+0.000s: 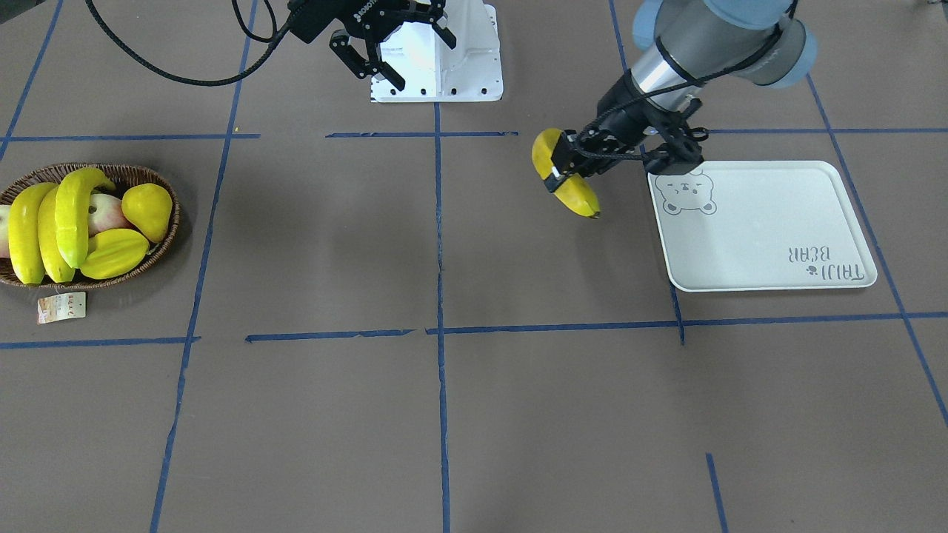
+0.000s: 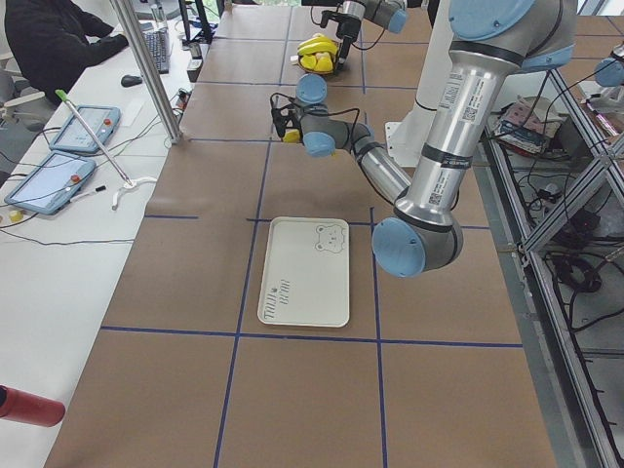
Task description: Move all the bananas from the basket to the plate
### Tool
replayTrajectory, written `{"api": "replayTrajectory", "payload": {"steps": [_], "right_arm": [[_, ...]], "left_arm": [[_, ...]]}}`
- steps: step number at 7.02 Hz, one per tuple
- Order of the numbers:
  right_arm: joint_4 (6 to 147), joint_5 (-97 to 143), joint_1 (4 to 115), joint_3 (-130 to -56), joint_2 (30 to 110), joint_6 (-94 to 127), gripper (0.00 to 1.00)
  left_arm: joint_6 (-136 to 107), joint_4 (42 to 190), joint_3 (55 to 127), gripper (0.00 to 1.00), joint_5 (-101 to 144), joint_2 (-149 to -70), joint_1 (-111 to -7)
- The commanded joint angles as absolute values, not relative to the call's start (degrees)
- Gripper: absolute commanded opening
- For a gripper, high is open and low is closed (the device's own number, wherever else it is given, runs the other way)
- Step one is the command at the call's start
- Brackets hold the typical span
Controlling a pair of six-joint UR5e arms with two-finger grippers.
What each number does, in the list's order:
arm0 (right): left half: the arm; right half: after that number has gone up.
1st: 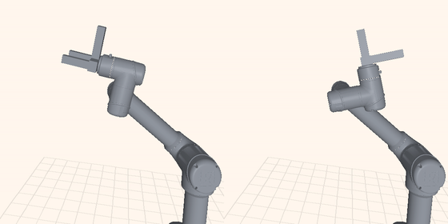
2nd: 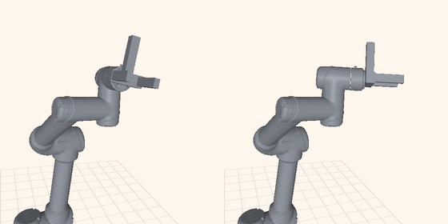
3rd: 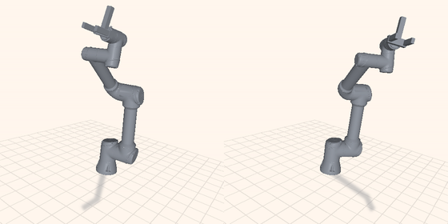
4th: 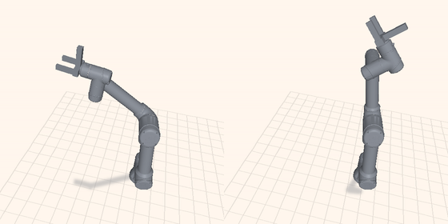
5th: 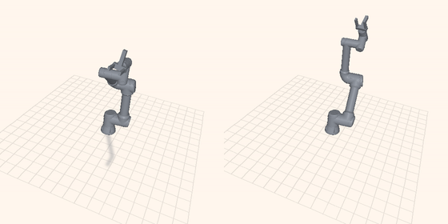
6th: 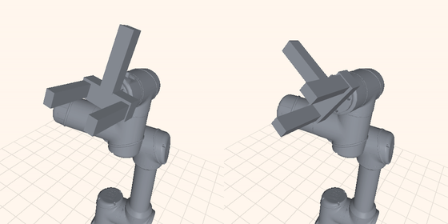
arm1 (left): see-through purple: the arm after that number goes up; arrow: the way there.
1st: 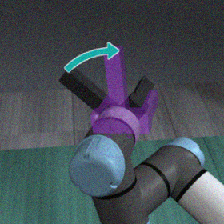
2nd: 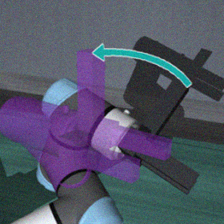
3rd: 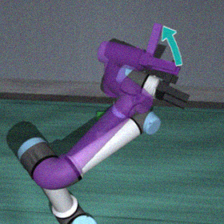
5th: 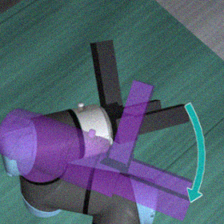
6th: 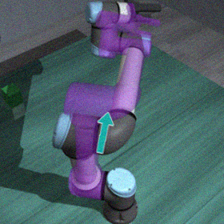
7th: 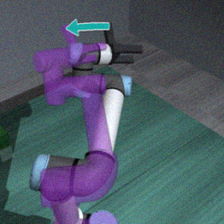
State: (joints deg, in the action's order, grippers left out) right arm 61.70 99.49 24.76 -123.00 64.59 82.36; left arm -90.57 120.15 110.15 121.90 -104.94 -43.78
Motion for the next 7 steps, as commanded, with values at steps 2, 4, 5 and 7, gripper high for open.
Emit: {"api": "replayTrajectory", "payload": {"steps": [2, 4, 5, 7], "right_arm": [[62.05, 99.4, 26.71, -122.96, 66.18, 82.44, 1.0], [62.49, 99.49, 27.85, -122.87, 67.84, 82.35, 1.0], [62.4, 99.49, 28.47, -122.87, 70.81, 81.83, 1.0], [62.58, 100.2, 30.49, -122.52, 72.16, 81.39, 1.0]], "left_arm": [[-66.34, 117.24, 106.56, 0.0, 122.69, -87.39, -52.25], [-59.78, 117.68, 97.69, 0.0, 122.78, -86.4, -58.42], [-56.98, 117.77, 96.43, 0.0, 122.87, -86.4, -60.36], [-56.25, 117.69, 95.98, 0.0, 126.03, -86.31, -62.22]]}}
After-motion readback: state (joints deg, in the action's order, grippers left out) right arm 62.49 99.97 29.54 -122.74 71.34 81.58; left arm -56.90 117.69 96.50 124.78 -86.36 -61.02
